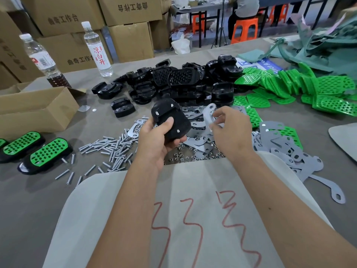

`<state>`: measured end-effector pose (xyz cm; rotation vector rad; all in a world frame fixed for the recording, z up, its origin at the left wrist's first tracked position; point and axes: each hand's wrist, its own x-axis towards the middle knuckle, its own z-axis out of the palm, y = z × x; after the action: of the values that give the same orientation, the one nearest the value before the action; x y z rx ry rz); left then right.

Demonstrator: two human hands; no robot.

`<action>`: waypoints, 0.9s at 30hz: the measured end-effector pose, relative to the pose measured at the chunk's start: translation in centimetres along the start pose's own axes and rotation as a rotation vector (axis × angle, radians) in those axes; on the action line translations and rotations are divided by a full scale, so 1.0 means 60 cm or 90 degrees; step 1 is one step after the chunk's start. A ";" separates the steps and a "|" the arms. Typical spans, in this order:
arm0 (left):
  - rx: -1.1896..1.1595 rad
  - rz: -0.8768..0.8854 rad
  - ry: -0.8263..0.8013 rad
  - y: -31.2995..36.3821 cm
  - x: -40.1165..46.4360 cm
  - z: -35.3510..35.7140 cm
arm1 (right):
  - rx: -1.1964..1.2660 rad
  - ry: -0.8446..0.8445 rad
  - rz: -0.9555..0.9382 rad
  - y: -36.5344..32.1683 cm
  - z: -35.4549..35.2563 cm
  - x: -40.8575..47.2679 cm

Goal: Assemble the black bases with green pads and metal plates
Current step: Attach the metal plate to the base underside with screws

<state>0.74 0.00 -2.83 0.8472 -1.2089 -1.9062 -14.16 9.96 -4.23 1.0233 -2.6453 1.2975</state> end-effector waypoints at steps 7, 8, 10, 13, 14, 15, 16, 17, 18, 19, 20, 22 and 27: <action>-0.001 0.000 -0.006 -0.003 -0.004 0.007 | 0.046 0.062 -0.036 -0.001 -0.001 -0.003; 0.001 0.001 -0.010 -0.004 -0.004 0.009 | -0.014 0.082 -0.055 -0.002 -0.002 -0.002; 0.007 0.005 -0.016 -0.006 -0.004 0.013 | -0.011 0.116 -0.121 -0.009 -0.003 -0.003; 0.009 0.018 -0.015 -0.010 -0.003 0.016 | 0.223 -0.017 -0.128 -0.026 0.003 -0.014; 0.009 0.026 -0.012 -0.011 -0.003 0.016 | 0.273 -0.084 -0.099 -0.030 0.007 -0.017; 0.007 0.034 -0.008 -0.011 -0.004 0.016 | 0.312 -0.144 -0.072 -0.031 0.010 -0.020; 0.002 0.044 -0.003 -0.011 -0.004 0.017 | 0.353 -0.196 -0.047 -0.032 0.012 -0.023; -0.006 0.053 0.000 -0.010 -0.003 0.017 | 0.394 -0.239 -0.021 -0.033 0.013 -0.023; -0.015 0.062 0.002 -0.010 -0.003 0.017 | 0.434 -0.275 0.002 -0.034 0.014 -0.023; -0.019 0.071 0.002 -0.009 -0.003 0.018 | 0.473 -0.303 0.021 -0.033 0.014 -0.023; -0.018 0.077 0.002 -0.010 -0.003 0.018 | 0.506 -0.321 0.032 -0.032 0.016 -0.022; 0.002 0.085 0.009 -0.012 -0.003 0.018 | 0.537 -0.326 0.031 -0.030 0.020 -0.021; 0.082 0.099 0.058 -0.016 -0.002 0.016 | 0.499 -0.285 -0.005 -0.022 0.026 -0.020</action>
<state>-0.21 0.85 -3.36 0.8714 -1.3135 -1.6624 -12.06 8.92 -4.66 1.5385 -2.3778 2.4455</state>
